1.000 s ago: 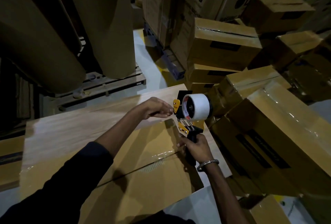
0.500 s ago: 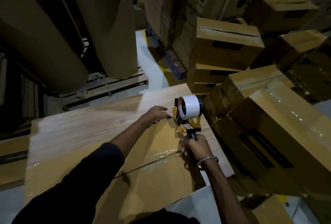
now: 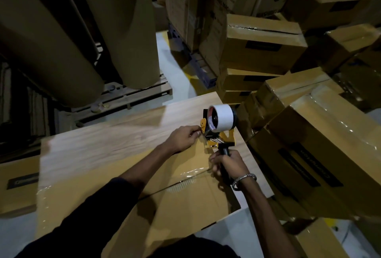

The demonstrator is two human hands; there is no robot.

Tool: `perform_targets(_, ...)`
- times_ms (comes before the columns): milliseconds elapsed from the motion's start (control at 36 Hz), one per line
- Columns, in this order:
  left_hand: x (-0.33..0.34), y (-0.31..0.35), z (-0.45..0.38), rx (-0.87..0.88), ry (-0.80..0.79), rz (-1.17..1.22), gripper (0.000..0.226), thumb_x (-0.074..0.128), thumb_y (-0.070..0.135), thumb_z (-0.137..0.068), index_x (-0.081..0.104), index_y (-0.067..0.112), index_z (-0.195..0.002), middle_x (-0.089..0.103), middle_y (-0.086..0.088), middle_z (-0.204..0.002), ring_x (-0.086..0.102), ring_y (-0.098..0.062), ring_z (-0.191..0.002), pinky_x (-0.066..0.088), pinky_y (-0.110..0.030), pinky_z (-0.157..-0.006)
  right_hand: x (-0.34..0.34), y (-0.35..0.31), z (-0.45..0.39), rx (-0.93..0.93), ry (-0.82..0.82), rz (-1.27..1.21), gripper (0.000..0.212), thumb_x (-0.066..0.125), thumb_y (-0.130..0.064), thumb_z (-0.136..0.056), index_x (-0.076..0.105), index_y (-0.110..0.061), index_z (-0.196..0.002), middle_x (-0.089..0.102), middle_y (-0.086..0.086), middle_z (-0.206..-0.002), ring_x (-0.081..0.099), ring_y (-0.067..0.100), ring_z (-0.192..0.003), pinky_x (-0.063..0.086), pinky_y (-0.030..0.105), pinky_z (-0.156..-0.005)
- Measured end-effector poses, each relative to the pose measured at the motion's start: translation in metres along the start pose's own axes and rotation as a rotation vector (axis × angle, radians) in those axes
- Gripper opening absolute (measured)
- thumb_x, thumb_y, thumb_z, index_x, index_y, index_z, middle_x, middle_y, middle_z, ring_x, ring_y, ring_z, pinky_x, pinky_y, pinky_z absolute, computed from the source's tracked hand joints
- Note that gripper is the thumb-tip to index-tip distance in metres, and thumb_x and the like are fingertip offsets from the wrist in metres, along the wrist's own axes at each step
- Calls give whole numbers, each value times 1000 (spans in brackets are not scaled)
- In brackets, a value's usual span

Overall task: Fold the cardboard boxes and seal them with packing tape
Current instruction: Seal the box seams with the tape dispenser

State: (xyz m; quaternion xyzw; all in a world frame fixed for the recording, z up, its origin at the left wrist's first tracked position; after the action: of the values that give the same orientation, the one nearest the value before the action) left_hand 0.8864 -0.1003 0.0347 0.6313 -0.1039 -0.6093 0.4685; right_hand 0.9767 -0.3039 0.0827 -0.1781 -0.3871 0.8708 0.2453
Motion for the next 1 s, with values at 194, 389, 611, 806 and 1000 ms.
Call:
perform_targets(194,2,0,-1,-32,73,-20,24,52,36,-102,72,37,-116,76,11,-104,69,-18,-92,54,-36,-75,-15,5,6,57,-96,-31,15,63,4,-87,73,7,-98,66,18,-68,55,22,-50,46,28,-49)
perform_targets(389,-4,9,10,25,172,38,41,59,31,-102,59,52,-137,69,21,-133,67,-3,-115,54,-33,-86,-19,33,27,86,-101,-77,13,58,8,-92,69,11,-98,61,22,-69,55,23,-50,47,30,-49)
perform_targets(611,2,4,14,182,216,-111,34,51,34,-103,71,40,-130,68,22,-134,66,-10,-116,52,-29,-82,-20,28,23,104,-125,-20,15,58,7,-91,69,12,-100,59,20,-64,51,25,-47,46,27,-47)
perform_targets(806,6,12,11,201,275,-219,28,49,44,-103,66,39,-125,76,12,-115,71,-21,-96,47,-32,-67,-34,33,31,98,-204,-28,17,62,3,-85,72,8,-99,59,28,-71,53,26,-51,41,30,-49)
perform_targets(1000,8,14,12,196,267,-273,26,47,39,-103,67,39,-121,71,18,-126,67,-13,-108,55,-35,-77,-57,50,43,167,-252,-26,17,63,3,-73,73,7,-86,58,44,-77,46,27,-42,36,32,-49)
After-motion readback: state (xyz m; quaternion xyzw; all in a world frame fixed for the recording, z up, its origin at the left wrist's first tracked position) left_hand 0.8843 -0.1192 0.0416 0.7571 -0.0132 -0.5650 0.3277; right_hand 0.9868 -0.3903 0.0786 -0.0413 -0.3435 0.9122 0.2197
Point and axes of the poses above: each hand's wrist, its own z-axis away from the middle knuckle, its own x-axis out of the palm, y = z × x, the point moved 2 cm from there along -z, towards the middle knuckle
